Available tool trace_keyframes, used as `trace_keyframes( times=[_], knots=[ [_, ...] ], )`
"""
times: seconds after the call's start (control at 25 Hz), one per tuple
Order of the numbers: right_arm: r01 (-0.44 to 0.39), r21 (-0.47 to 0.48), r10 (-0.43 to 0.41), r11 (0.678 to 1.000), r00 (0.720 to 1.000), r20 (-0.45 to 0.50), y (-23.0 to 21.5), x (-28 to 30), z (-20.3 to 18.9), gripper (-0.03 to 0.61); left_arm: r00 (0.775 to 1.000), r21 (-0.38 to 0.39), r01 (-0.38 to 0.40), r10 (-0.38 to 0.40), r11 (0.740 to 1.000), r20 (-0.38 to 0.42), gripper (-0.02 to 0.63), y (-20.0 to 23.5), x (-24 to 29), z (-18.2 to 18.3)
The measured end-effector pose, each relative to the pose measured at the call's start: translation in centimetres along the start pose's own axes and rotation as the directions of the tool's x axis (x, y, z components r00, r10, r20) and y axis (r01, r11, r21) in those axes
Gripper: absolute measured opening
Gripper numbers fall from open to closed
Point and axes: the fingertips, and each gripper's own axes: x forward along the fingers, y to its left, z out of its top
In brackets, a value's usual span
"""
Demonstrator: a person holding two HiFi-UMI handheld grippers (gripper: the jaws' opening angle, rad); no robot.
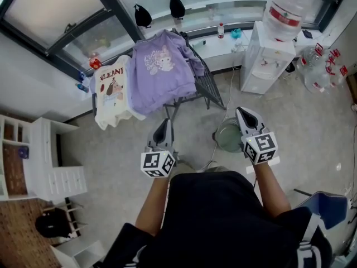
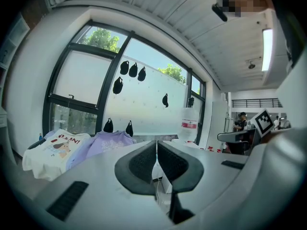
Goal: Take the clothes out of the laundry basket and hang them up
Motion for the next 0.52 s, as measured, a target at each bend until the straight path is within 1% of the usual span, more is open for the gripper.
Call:
trace_keyframes(
  times=[0.24, 0.52],
  knots=[
    [0.026, 0.028, -0.027, 0.999, 0.999, 0.022, -1.4, -0.1, 0.3, -0.002, 1.000, 0.017, -0.007, 0.008, 1.000, -0.005, 0.011, 0.1, 1.5, 0.5],
    [0.001, 0.019, -0.001, 1.000, 1.000, 0.008, -1.8, 0.8, 0.0, -0.002, 1.000, 0.009, -0.023, 0.023, 1.000, -0.002, 0.011, 0.2, 2.4, 0.3]
  ],
)
